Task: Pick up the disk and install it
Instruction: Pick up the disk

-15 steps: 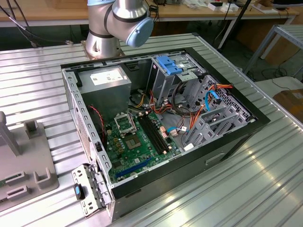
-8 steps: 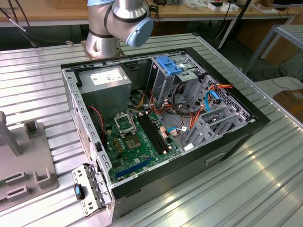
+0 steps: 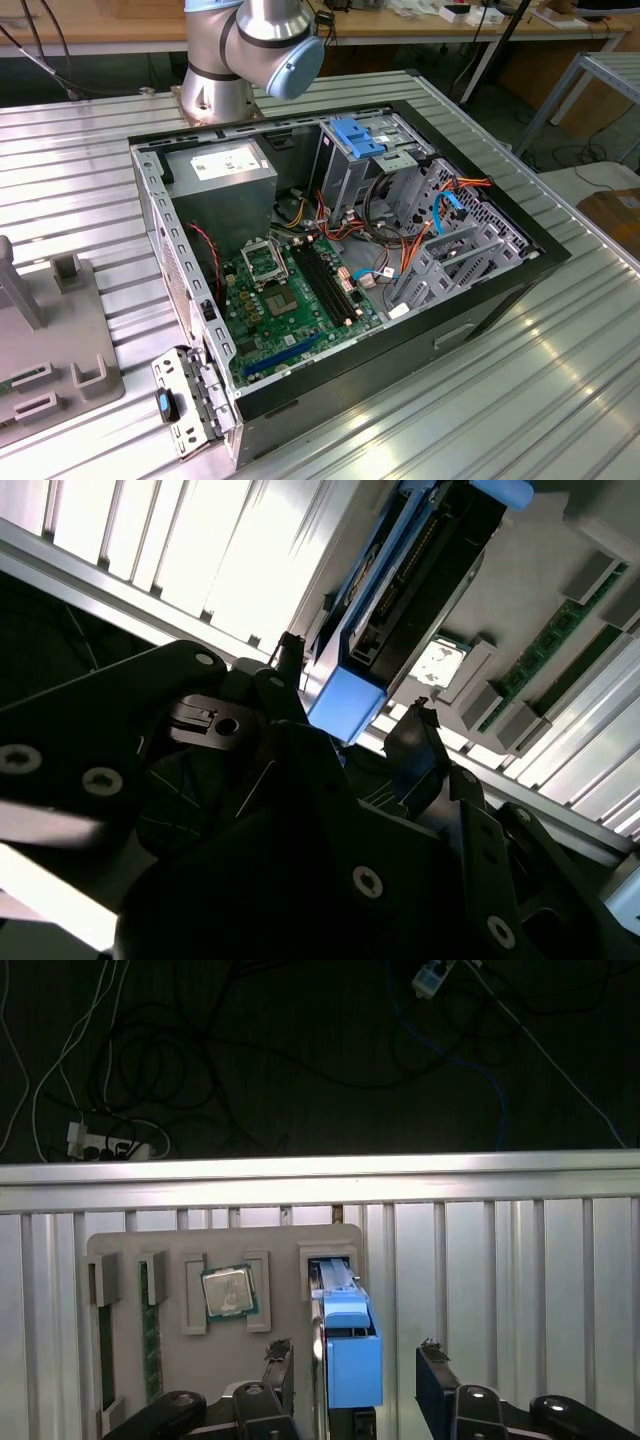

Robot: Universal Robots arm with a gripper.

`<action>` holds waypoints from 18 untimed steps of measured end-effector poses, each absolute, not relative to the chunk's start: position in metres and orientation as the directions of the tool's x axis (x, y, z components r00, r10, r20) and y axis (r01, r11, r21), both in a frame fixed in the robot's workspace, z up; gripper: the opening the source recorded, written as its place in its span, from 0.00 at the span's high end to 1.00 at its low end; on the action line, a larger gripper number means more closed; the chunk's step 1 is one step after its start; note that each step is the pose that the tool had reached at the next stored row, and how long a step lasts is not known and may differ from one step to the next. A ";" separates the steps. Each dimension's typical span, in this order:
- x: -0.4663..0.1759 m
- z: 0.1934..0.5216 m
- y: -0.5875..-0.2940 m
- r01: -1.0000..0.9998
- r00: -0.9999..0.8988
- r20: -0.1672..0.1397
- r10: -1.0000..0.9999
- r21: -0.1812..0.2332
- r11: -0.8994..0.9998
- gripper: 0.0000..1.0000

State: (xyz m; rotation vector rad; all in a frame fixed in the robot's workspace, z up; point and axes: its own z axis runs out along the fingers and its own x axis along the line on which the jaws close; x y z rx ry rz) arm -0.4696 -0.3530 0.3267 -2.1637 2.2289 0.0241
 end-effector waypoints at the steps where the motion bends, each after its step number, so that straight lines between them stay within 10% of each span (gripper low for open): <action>1: -0.470 0.327 -0.353 -0.999 -0.029 -0.036 -0.999 -0.013 0.030 0.40; 18: -0.470 0.317 -0.353 -0.999 -0.029 -0.036 -0.999 -0.013 0.030 0.40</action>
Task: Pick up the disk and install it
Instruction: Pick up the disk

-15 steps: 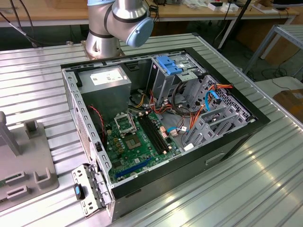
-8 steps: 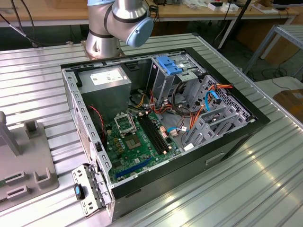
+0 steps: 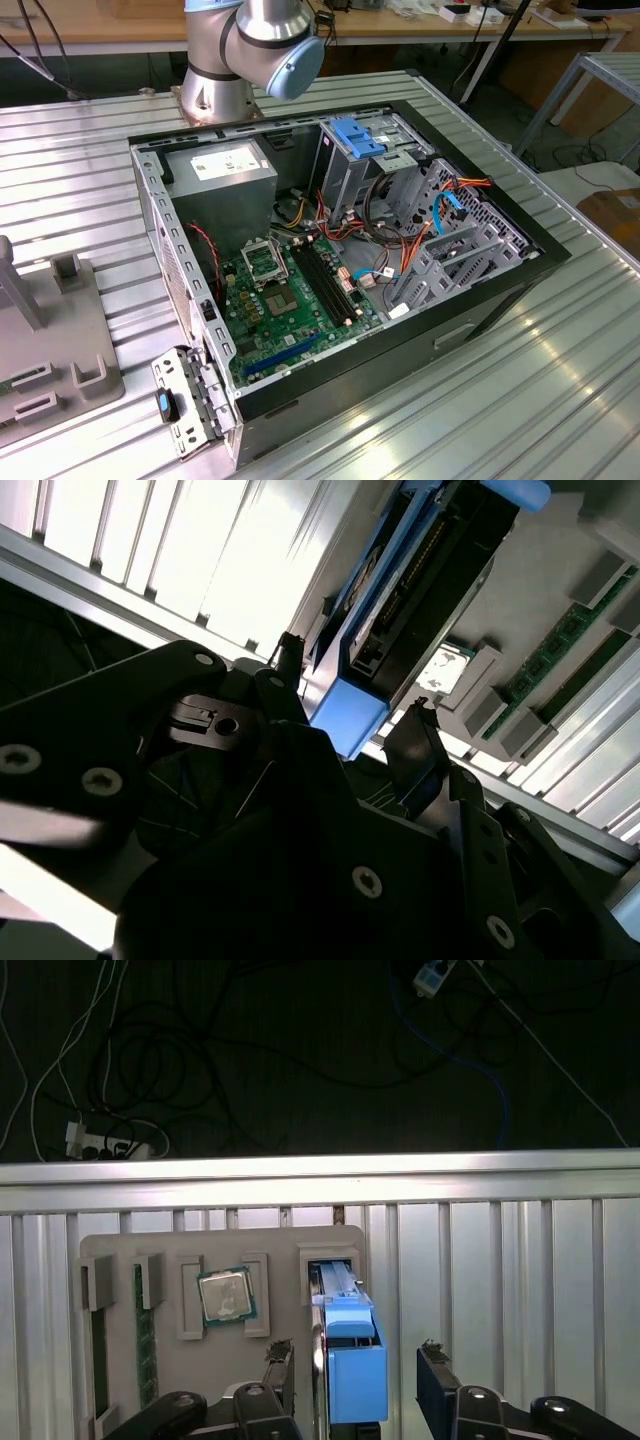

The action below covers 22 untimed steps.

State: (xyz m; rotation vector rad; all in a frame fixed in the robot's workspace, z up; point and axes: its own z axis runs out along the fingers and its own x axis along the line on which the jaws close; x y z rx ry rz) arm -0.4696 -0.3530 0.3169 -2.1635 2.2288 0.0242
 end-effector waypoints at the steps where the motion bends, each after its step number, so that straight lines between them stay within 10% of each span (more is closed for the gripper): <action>1: -0.470 0.317 -0.353 -0.999 -0.029 -0.036 -0.999 -0.013 0.030 0.40; 22: -0.470 0.308 -0.353 -0.999 -0.029 -0.036 -0.999 -0.014 0.030 0.40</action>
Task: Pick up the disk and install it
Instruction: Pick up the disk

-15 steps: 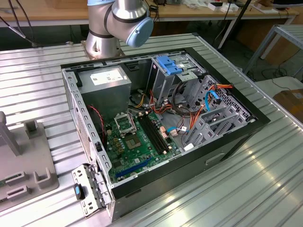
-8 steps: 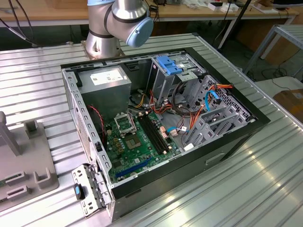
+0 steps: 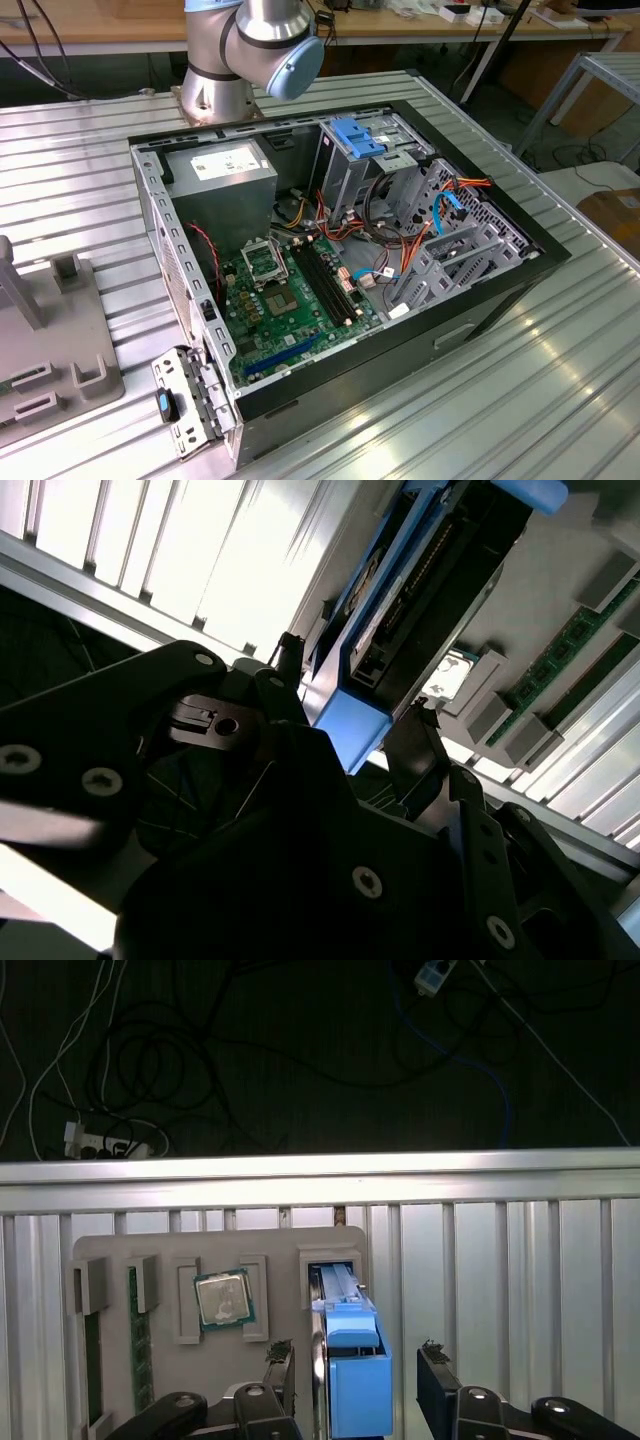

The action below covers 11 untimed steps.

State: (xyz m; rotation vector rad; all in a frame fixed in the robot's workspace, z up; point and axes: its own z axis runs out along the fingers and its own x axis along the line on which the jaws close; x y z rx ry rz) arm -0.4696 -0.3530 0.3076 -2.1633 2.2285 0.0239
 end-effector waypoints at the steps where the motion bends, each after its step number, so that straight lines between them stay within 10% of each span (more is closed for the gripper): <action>1: -0.470 0.308 -0.353 -0.999 -0.029 -0.036 -0.999 -0.014 0.030 0.40; 11: -0.470 0.308 -0.353 -0.999 -0.029 -0.036 -0.999 -0.013 0.030 0.41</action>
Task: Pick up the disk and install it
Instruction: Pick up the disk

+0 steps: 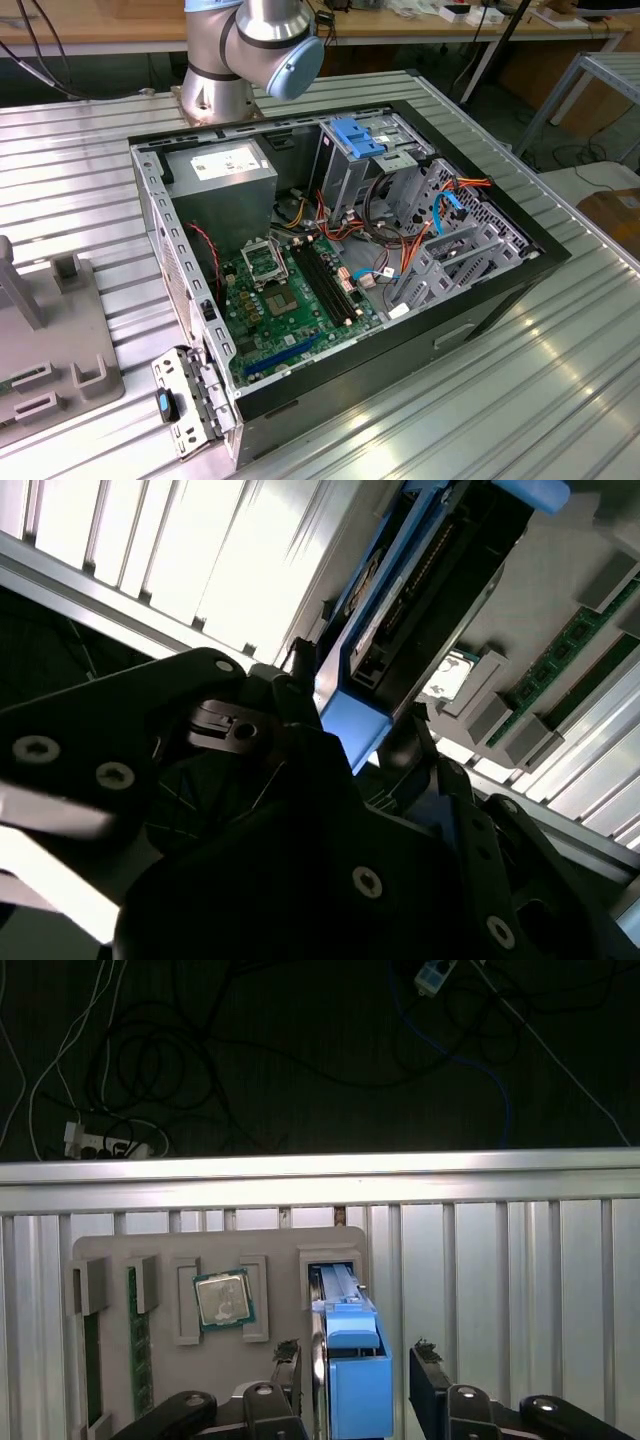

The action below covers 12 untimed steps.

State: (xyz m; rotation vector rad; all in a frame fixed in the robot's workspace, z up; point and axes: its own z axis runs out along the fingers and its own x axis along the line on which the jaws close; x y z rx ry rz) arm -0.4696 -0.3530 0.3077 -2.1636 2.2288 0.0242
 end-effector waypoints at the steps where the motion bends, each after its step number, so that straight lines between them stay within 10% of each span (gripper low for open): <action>1: -0.470 0.308 -0.353 -0.999 -0.029 -0.036 -0.999 -0.013 0.030 0.55; 12: -0.470 0.308 -0.353 -0.999 -0.029 -0.036 -0.999 -0.013 0.030 0.63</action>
